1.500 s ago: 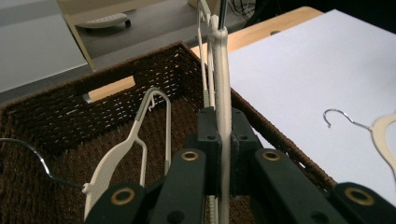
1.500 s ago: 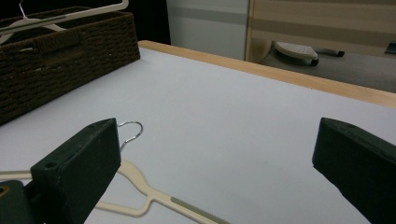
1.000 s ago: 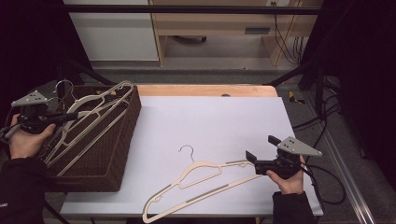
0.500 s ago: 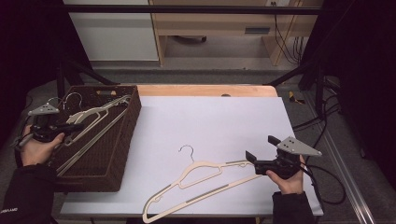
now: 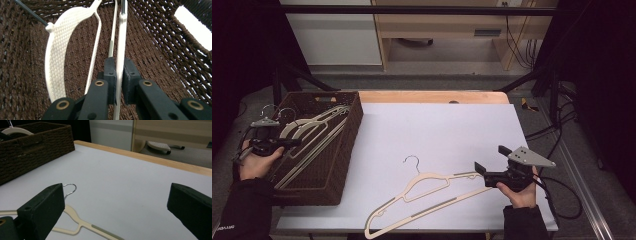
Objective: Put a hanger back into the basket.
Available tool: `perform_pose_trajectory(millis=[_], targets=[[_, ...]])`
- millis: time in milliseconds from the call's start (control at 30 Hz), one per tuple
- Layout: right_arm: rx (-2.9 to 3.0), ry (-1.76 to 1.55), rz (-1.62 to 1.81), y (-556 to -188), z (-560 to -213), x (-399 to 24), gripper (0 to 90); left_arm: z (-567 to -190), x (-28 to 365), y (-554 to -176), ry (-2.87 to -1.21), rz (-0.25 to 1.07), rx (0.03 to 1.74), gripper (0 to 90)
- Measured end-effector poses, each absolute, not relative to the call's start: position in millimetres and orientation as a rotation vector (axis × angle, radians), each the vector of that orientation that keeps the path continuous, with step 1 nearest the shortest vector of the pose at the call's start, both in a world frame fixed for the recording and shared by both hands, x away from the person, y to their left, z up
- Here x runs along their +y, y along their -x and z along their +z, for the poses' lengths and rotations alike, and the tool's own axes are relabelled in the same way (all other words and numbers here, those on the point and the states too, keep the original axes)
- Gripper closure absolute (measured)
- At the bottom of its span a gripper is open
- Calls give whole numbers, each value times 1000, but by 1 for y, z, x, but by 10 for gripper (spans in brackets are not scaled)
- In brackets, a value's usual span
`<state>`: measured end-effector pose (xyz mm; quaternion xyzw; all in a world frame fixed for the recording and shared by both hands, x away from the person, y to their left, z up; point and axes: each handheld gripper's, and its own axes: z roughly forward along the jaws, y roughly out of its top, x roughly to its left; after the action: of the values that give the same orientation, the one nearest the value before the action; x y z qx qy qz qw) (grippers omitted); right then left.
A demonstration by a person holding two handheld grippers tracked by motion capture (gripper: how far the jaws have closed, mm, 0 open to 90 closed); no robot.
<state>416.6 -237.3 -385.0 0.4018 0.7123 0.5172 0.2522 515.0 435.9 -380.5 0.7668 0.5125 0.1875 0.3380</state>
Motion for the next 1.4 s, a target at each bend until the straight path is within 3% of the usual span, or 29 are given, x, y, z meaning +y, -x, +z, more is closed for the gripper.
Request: perform_pose_trajectory(millis=[133, 300, 700, 1033, 1400], targets=[[1943, -1091, 1406, -417, -386, -237, 18, -381, 436, -516, -1993, 511, 1386, 812], [1943, -1097, 1405, -417, -386, -236, 18, -380, 442, -515, -1970, 529, 1461, 728], [1943, -1095, 1402, -417, -386, -236, 18, -366, 447, -500, -1912, 600, 1487, 646], [1942, -1094, 1410, -417, -385, -236, 19, -347, 428, -479, -1838, 629, 1348, 594], [1943, -1088, 1425, -416, -385, -232, 15, -328, 379, -452, -1746, 604, 1081, 372]])
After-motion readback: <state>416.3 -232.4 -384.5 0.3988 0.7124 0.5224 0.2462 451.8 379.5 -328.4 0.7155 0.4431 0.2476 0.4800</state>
